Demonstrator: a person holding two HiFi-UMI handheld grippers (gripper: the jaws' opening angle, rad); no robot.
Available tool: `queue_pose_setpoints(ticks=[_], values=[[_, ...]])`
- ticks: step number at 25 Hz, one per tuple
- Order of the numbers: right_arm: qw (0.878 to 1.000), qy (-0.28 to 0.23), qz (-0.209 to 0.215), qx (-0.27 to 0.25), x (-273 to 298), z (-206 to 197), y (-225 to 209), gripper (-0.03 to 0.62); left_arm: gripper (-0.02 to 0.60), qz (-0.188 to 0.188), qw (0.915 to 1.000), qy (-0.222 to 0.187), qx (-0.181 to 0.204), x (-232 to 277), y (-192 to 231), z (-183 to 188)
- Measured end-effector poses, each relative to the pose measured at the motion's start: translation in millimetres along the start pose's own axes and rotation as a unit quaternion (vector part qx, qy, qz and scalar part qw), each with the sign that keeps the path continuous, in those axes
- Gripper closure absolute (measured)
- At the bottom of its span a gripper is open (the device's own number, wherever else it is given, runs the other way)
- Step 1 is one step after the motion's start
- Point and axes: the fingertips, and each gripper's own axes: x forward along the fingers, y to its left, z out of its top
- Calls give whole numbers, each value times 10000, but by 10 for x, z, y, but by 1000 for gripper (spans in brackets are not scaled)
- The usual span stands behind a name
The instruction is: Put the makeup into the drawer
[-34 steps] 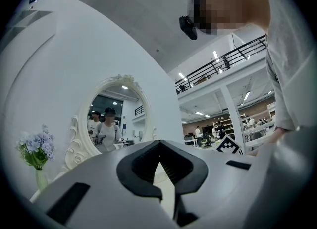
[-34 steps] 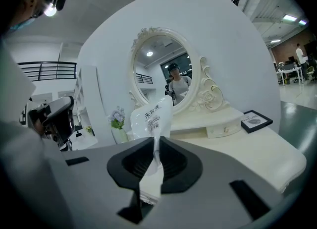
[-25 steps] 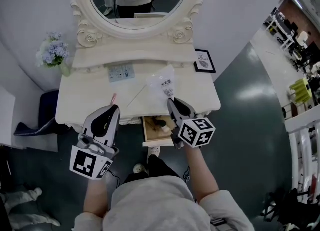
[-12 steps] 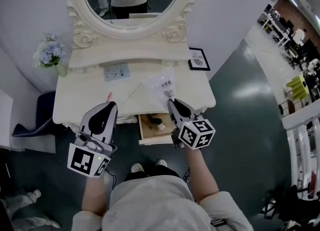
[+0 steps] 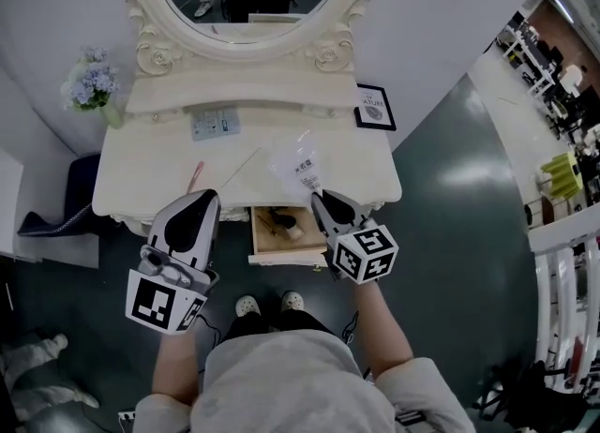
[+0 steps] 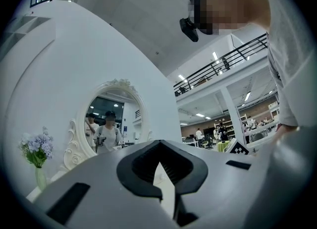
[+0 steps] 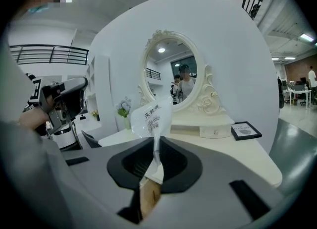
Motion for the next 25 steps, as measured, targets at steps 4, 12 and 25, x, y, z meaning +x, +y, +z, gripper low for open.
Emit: queue_pose_setpoints(ticks=[4, 12, 25], values=[[9986, 307, 166, -386, 21, -173, -38, 549, 569, 131, 9999, 60, 21, -4, -37, -22], [9896, 985, 444, -946, 56, -615, -118, 549, 569, 375, 9991, 171, 78, -21, -90, -49], [9610, 1991, 866, -1710, 72, -1303, -279, 549, 569, 708, 9969, 329, 123, -25, -158, -96]])
